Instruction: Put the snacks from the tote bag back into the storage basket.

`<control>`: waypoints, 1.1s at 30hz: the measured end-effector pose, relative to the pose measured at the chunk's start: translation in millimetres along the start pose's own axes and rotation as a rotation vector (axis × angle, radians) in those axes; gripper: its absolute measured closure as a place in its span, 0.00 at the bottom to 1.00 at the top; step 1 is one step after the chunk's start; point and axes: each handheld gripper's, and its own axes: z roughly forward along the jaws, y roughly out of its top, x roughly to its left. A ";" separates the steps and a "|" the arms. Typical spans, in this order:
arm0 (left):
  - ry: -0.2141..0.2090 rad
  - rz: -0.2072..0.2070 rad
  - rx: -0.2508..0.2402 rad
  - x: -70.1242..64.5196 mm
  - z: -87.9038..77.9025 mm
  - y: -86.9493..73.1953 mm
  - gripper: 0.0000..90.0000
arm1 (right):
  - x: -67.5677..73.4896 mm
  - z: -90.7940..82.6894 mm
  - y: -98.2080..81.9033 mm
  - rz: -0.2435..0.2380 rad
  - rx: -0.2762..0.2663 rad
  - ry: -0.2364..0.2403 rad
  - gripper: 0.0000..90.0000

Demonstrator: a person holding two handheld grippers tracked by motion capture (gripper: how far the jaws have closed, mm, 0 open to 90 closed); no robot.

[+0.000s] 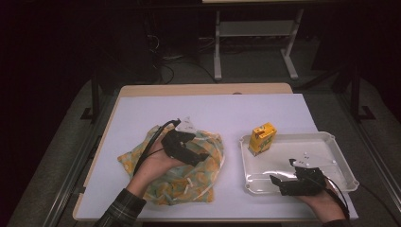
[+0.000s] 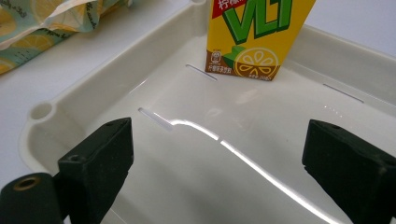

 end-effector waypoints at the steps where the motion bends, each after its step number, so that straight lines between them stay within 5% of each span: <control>1: 0.003 -0.001 -0.007 2.0 -3.4 -4.9 0.16 | 0.0 0.2 0.1 0.001 0.002 0.000 0.09; 15: 0.068 -0.060 -0.025 16.2 -37.9 -60.1 0.17 | -0.1 0.6 1.7 -0.007 0.012 0.007 0.12; 25: 0.111 -0.121 -0.058 21.4 -69.3 -101.6 0.17 | 1.2 4.6 11.3 -0.023 0.033 0.057 0.28; 33: 0.149 -0.170 -0.111 23.5 -94.0 -130.0 0.17 | -3.6 7.2 20.0 -0.002 0.044 0.083 0.54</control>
